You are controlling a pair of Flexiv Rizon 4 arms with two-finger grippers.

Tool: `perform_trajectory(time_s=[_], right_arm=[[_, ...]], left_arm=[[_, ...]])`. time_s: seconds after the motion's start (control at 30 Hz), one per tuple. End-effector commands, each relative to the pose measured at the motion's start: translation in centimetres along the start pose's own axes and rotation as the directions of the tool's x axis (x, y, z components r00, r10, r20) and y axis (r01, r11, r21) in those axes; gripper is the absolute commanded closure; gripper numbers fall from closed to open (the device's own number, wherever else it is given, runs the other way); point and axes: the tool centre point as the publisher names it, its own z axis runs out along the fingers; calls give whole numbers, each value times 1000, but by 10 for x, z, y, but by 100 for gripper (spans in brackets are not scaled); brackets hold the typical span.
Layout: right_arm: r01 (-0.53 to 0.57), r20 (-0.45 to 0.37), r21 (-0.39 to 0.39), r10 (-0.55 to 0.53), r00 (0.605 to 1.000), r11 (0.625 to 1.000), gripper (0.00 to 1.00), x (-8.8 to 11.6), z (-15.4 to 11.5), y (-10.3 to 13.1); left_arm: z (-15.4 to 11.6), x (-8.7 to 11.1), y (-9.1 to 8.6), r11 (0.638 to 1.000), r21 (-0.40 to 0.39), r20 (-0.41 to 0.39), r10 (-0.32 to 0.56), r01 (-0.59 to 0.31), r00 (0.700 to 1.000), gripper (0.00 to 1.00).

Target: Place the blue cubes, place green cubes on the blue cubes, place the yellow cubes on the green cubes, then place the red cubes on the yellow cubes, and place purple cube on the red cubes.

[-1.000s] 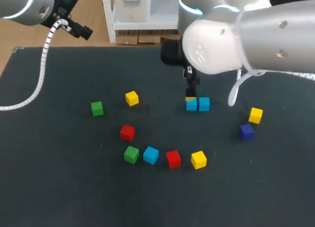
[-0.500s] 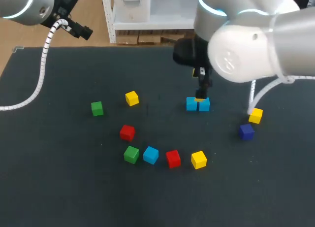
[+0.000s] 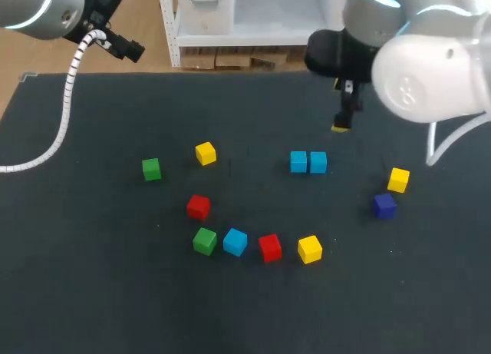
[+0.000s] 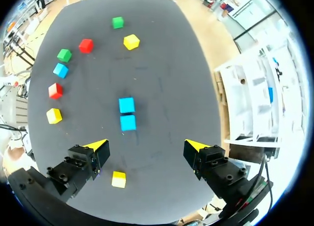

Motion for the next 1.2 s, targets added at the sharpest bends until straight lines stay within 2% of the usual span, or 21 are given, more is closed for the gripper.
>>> perform_trajectory(time_s=[0.03, 0.47, 0.57, 0.63, 0.7, 0.83, 0.93, 1.2], right_arm=[[-24, 5, 68, 24, 1000, 997, 0, 11, -8, -5], [-53, 8, 137, 52, 999, 989, 0, 17, -28, -43], [-55, -50, 159, 63, 997, 986, 0, 24, -33, -51], [-61, -131, 148, 81, 988, 987, 0, 31, -36, -55], [-70, -147, 158, 94, 985, 985, 0, 38, -41, -58], [-71, -154, 168, 97, 983, 983, 0, 44, -46, -60], [-36, -158, 159, 61, 986, 987, 0, 40, -46, -56], [-36, -158, 159, 61, 986, 987, 0, 40, -46, -56]], left_arm=[[0, 1, 1, 1000, 4, 2, 2, -2, 1000, 0], [0, 1, 1, 1000, 4, 2, 2, -2, 1000, 0], [0, 1, 1, 1000, 4, 2, 2, -2, 1000, 0], [0, 1, 1, 1000, 4, 2, 2, -2, 1000, 0], [0, 1, 1, 1000, 4, 2, 2, -2, 1000, 0], [0, 1, 1, 1000, 4, 2, 2, -2, 1000, 0], [0, 1, 1, 1000, 4, 2, 2, -2, 1000, 0], [0, 1, 1, 1000, 4, 2, 2, -2, 1000, 0]])
